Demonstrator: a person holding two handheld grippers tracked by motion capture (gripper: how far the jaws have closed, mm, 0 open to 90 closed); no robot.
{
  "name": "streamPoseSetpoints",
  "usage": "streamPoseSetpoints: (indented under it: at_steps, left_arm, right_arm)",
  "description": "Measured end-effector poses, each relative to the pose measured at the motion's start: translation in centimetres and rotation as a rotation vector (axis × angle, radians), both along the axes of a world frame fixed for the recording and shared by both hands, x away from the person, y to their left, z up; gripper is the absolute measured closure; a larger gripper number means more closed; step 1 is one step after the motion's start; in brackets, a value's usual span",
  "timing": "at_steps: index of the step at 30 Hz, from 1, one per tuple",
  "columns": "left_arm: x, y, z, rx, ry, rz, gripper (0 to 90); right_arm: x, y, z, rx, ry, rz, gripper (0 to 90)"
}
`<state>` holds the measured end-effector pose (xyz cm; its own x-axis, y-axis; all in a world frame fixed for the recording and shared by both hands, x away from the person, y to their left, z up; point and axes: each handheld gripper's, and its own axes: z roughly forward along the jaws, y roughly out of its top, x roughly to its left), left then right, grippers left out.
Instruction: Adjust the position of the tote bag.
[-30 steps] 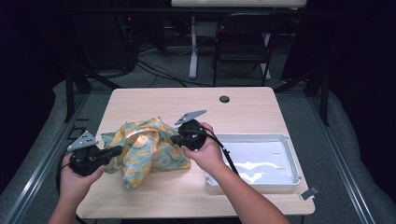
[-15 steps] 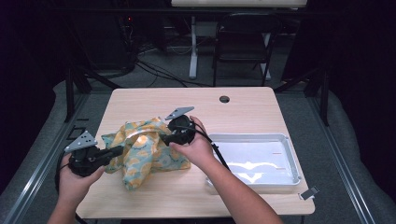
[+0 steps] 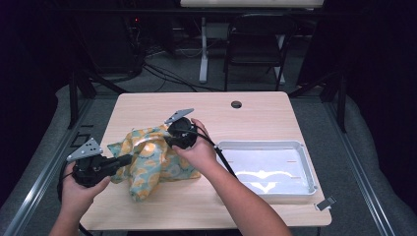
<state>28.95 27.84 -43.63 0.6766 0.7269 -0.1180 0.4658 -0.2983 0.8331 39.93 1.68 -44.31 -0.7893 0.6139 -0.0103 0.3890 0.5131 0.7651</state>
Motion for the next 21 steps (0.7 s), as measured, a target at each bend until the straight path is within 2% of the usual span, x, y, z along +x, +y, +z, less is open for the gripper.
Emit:
streamPoseSetpoints:
  at_steps: [4,8,17,21]
  left_arm:
    - [0.1,0.1,-0.1,0.003,0.011,0.012,90.0]
    - [0.1,0.2,0.0,0.007,0.021,0.01,89.5]
    - [0.0,1.0,0.7,-0.035,-0.005,0.046,68.1]
    - [-0.1,1.2,0.8,-0.044,-0.024,0.058,62.2]
  right_arm:
    - [-0.4,-0.4,0.5,0.007,0.005,0.017,80.4]
    - [-1.3,-0.9,1.2,0.056,-0.002,0.046,88.4]
    - [-3.8,-1.3,2.6,0.082,-0.031,0.116,89.2]
    - [-5.0,-1.1,2.9,0.085,-0.046,0.144,89.3]
